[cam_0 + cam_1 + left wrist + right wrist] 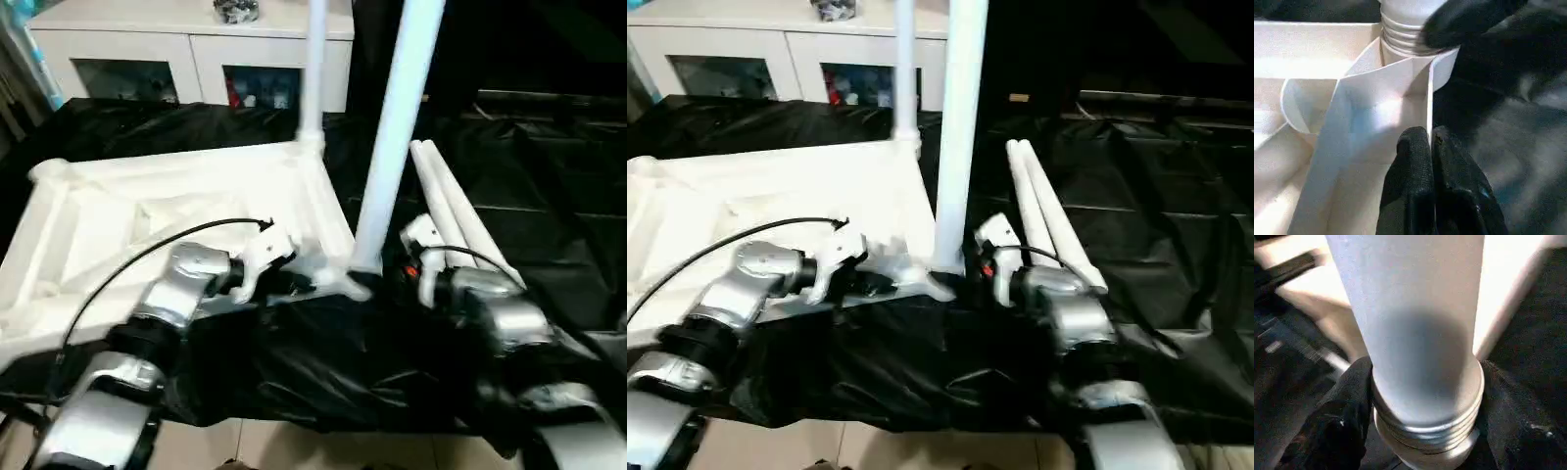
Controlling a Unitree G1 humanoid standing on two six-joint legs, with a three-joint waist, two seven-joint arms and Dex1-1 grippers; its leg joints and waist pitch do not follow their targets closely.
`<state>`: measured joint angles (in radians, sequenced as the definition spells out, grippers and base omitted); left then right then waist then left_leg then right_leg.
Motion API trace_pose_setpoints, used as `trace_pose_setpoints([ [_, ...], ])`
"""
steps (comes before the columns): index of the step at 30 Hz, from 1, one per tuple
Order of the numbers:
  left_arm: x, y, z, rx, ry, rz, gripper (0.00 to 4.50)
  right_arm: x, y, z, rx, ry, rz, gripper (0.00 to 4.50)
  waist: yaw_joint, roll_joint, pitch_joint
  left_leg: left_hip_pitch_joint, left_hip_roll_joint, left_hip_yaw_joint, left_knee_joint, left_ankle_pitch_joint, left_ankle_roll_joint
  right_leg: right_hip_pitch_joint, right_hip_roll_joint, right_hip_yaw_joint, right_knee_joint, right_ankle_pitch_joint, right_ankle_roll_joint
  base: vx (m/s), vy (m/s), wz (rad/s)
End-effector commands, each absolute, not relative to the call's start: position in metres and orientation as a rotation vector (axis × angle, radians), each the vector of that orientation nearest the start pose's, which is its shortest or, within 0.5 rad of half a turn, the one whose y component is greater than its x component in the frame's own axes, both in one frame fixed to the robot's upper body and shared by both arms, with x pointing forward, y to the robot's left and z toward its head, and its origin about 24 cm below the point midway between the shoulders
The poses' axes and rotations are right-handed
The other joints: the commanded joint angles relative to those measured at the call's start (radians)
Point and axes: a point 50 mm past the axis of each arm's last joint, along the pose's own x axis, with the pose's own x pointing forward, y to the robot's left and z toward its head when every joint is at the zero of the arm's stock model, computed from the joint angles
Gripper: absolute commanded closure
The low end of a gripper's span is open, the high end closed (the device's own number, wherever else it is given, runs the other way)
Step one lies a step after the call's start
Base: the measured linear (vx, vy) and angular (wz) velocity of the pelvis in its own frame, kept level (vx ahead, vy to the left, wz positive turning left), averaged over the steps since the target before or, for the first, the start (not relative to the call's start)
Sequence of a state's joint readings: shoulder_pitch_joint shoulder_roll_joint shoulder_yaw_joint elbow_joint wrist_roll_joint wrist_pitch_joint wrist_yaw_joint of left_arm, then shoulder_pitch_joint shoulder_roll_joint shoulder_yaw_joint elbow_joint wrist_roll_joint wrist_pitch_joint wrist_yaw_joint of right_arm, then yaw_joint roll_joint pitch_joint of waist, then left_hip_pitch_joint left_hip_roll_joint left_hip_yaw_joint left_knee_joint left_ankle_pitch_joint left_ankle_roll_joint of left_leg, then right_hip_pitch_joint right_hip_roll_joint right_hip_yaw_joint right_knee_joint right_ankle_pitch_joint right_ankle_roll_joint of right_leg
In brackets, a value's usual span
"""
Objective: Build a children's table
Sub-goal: Rotate leg to tighten
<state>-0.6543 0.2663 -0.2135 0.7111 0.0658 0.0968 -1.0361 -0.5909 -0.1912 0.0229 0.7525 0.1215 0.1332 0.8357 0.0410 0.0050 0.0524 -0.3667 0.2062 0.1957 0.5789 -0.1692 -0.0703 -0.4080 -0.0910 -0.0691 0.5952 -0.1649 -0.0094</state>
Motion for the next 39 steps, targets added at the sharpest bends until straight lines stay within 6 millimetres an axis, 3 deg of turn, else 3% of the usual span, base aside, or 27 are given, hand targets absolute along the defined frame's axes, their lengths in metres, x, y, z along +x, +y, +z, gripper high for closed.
trace_pose_setpoints([
  [1, 0.340, 0.094, 0.063, 0.335, 0.319, -1.144, 4.50, 0.334, -0.110, 0.023, 0.029, 0.382, 0.847, 1.73, -0.003, -0.008, -0.063, 0.013, 0.022, -0.011, -0.065, -0.273, 0.018, 0.042, -0.051, 0.039, -0.081, -0.362, -0.200, 0.000, 0.000, 0.00],
  [2, 0.343, 0.086, 0.063, 0.325, 0.314, -1.102, 4.50, 0.339, -0.107, 0.021, 0.032, 0.386, 0.759, 1.73, -0.006, -0.012, -0.063, 0.012, 0.020, -0.011, -0.064, -0.277, 0.021, 0.042, -0.050, 0.038, -0.083, -0.372, -0.196, 0.000, 0.000, 0.00],
  [4, 0.345, 0.076, 0.065, 0.306, 0.309, -1.072, 4.50, 0.345, -0.105, 0.020, 0.054, 0.392, 0.648, 1.73, -0.011, -0.008, -0.062, 0.014, 0.019, -0.011, -0.065, -0.276, 0.015, 0.038, -0.049, 0.038, -0.084, -0.383, -0.192, 0.000, 0.000, 0.00],
  [5, 0.346, 0.069, 0.066, 0.296, 0.303, -1.067, 4.50, 0.348, -0.101, 0.021, 0.077, 0.392, 0.609, 1.73, -0.012, -0.007, -0.065, 0.012, 0.019, -0.013, -0.064, -0.270, 0.016, 0.043, -0.049, 0.037, -0.083, -0.376, -0.190, 0.000, 0.000, 0.00],
  [8, 0.345, 0.055, 0.069, 0.277, 0.288, -1.074, 4.50, 0.352, -0.090, 0.024, 0.099, 0.383, 0.578, 1.73, -0.012, -0.008, -0.068, 0.009, 0.018, -0.011, -0.062, -0.252, 0.029, 0.044, -0.048, 0.037, -0.078, -0.322, -0.202, 0.000, 0.000, 0.00],
  [10, 0.344, 0.051, 0.070, 0.273, 0.281, -1.082, 4.50, 0.353, -0.086, 0.026, 0.103, 0.372, 0.601, 1.18, -0.011, -0.003, -0.068, 0.010, 0.018, -0.008, -0.060, -0.244, 0.041, 0.044, -0.047, 0.038, -0.079, -0.292, -0.210, 0.000, 0.000, 0.00],
  [13, 0.343, 0.050, 0.071, 0.280, 0.272, -1.100, 4.50, 0.355, -0.085, 0.032, 0.120, 0.348, 0.641, 1.01, -0.009, -0.006, -0.072, 0.007, 0.019, -0.008, -0.058, -0.215, 0.061, 0.050, -0.046, 0.037, -0.068, -0.216, -0.233, 0.000, 0.000, 0.00],
  [15, 0.342, 0.052, 0.070, 0.284, 0.271, -1.107, 4.50, 0.356, -0.086, 0.034, 0.105, 0.341, 0.649, 0.63, -0.009, -0.006, -0.070, 0.006, 0.019, -0.007, -0.059, -0.214, 0.067, 0.050, -0.046, 0.036, -0.068, -0.210, -0.242, 0.000, 0.000, 0.00],
  [22, 0.337, 0.074, 0.066, 0.326, 0.291, -1.190, 4.50, 0.354, -0.119, 0.041, -0.011, 0.299, 0.785, 0.58, 0.000, -0.008, -0.072, 0.004, 0.022, -0.005, -0.055, -0.195, 0.091, 0.054, -0.046, 0.037, -0.064, -0.178, -0.256, 0.000, 0.000, 0.00],
  [25, 0.336, 0.085, 0.066, 0.342, 0.297, -1.230, 4.50, 0.345, -0.143, 0.047, -0.056, 0.291, 0.897, 0.58, 0.010, -0.009, -0.071, 0.004, 0.024, -0.003, -0.054, -0.188, 0.103, 0.056, -0.044, 0.035, -0.061, -0.161, -0.255, 0.000, 0.000, 0.00],
  [26, 0.336, 0.085, 0.066, 0.342, 0.297, -1.230, 4.50, 0.345, -0.143, 0.047, -0.056, 0.291, 0.897, 0.58, 0.014, -0.010, -0.071, 0.006, 0.025, -0.002, -0.053, -0.189, 0.104, 0.055, -0.044, 0.036, -0.061, -0.167, -0.254, 0.000, 0.000, 0.00],
  [29, 0.343, 0.091, 0.066, 0.371, 0.312, -1.164, 4.50, 0.331, -0.167, 0.049, -0.095, 0.324, 0.984, 0.58, 0.024, -0.013, -0.070, 0.009, 0.025, -0.001, -0.052, -0.193, 0.104, 0.053, -0.042, 0.036, -0.065, -0.188, -0.241, 0.000, 0.000, 0.00],
  [34, 0.348, 0.091, 0.066, 0.370, 0.324, -1.113, 4.50, 0.322, -0.185, 0.053, -0.103, 0.313, 0.964, 0.58, 0.023, -0.017, -0.070, 0.004, 0.020, -0.003, -0.052, -0.207, 0.093, 0.053, -0.045, 0.035, -0.072, -0.254, -0.215, 0.000, 0.000, 0.00],
  [35, 0.348, 0.090, 0.066, 0.369, 0.326, -1.110, 4.50, 0.322, -0.186, 0.053, -0.104, 0.309, 0.957, 0.58, 0.019, -0.011, -0.069, 0.004, 0.019, -0.005, -0.053, -0.216, 0.089, 0.052, -0.044, 0.034, -0.075, -0.267, -0.207, 0.000, 0.000, 0.00],
  [39, 0.354, 0.083, 0.065, 0.365, 0.334, -1.035, 4.50, 0.317, -0.189, 0.058, -0.078, 0.278, 0.904, 0.58, 0.017, -0.017, -0.071, 0.003, 0.018, -0.007, -0.052, -0.207, 0.091, 0.052, -0.043, 0.033, -0.077, -0.272, -0.199, 0.000, 0.000, 0.00],
])
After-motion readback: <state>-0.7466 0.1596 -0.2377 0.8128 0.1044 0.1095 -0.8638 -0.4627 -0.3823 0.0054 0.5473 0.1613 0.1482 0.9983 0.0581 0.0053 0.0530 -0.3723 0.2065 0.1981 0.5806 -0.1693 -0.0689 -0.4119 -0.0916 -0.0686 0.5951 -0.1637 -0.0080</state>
